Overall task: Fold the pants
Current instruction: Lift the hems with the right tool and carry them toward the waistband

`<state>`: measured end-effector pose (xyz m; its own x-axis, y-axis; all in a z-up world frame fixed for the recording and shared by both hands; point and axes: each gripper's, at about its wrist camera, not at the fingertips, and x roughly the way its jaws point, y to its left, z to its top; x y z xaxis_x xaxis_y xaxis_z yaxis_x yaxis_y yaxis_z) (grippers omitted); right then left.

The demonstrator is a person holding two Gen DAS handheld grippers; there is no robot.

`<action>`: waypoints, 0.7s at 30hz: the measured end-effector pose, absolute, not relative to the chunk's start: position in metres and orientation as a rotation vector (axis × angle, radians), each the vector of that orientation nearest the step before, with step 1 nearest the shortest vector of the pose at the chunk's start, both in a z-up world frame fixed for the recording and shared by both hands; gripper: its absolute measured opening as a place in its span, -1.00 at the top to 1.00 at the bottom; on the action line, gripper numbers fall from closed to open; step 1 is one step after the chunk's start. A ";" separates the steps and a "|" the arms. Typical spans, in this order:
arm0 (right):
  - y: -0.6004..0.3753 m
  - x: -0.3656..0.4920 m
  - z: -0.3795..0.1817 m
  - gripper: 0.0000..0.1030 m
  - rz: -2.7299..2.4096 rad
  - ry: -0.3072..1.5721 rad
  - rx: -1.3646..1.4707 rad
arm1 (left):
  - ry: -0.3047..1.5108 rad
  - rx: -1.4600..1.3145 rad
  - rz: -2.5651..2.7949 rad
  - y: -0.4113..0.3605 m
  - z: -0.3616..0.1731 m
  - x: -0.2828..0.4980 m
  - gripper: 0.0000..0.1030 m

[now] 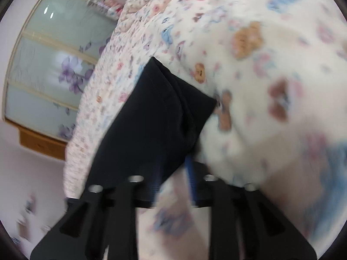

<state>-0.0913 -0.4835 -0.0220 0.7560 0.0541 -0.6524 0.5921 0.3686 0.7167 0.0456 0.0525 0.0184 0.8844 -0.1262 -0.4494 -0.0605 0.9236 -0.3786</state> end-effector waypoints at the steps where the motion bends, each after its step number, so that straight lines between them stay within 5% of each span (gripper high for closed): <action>1: -0.481 -0.093 -0.014 -0.22 -0.346 0.634 1.170 | 0.480 -0.399 -0.031 0.053 0.019 0.045 -0.96; 7: -0.410 -0.048 0.009 -0.14 0.057 0.604 1.180 | 0.368 -0.378 -0.067 0.055 0.022 0.034 -0.96; 21: -0.359 0.032 -0.064 0.28 0.114 0.687 1.473 | 0.442 -0.394 -0.131 0.058 0.023 0.046 -0.96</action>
